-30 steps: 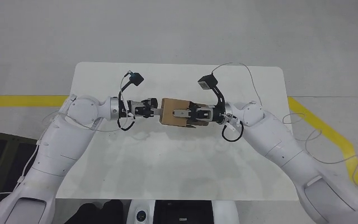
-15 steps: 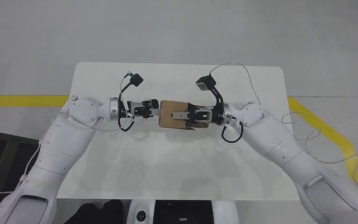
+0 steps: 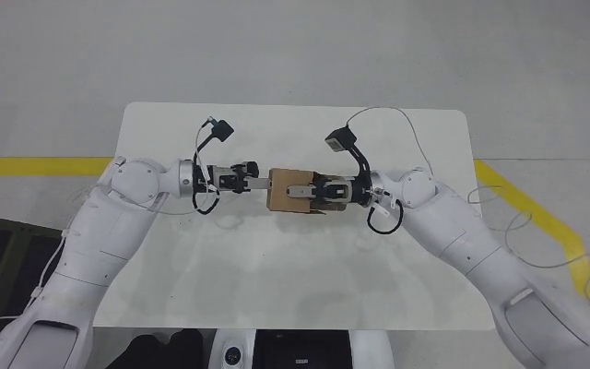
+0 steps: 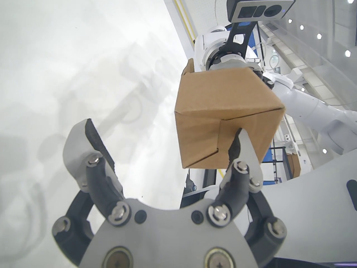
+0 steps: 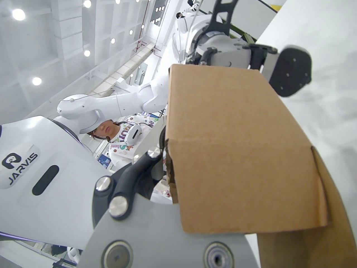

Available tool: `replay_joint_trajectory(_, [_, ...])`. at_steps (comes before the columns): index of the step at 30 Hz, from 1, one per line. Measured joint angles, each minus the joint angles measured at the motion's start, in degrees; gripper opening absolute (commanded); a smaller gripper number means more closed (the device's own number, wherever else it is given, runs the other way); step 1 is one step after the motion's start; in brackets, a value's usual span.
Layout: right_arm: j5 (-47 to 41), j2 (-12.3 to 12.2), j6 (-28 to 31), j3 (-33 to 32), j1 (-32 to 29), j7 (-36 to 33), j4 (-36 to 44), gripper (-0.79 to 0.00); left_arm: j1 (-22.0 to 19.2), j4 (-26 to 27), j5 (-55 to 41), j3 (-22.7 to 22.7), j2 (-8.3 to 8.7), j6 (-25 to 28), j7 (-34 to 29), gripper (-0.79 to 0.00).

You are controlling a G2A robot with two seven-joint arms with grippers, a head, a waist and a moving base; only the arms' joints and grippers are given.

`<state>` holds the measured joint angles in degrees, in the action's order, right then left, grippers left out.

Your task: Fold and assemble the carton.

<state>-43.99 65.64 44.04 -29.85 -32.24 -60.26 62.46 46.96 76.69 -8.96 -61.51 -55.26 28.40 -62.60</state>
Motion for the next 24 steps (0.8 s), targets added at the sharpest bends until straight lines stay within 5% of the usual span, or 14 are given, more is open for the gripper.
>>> replay_joint_trajectory(10, [-0.55,1.87,-5.20,2.47,0.45,-5.20,-7.46,-0.785,1.49,1.88,15.14,-3.21,1.01,10.24,8.28,0.000])
replay_joint_trajectory(20, [-0.55,6.88,-6.67,5.55,2.76,-6.66,-16.70,-0.785,7.51,6.42,38.21,-7.58,1.38,27.97,29.98,0.000])
replay_joint_trajectory(24, [-0.68,8.68,-6.98,6.13,3.53,-6.97,-20.14,-0.785,8.95,8.71,48.17,-7.66,1.27,29.70,37.88,0.000])
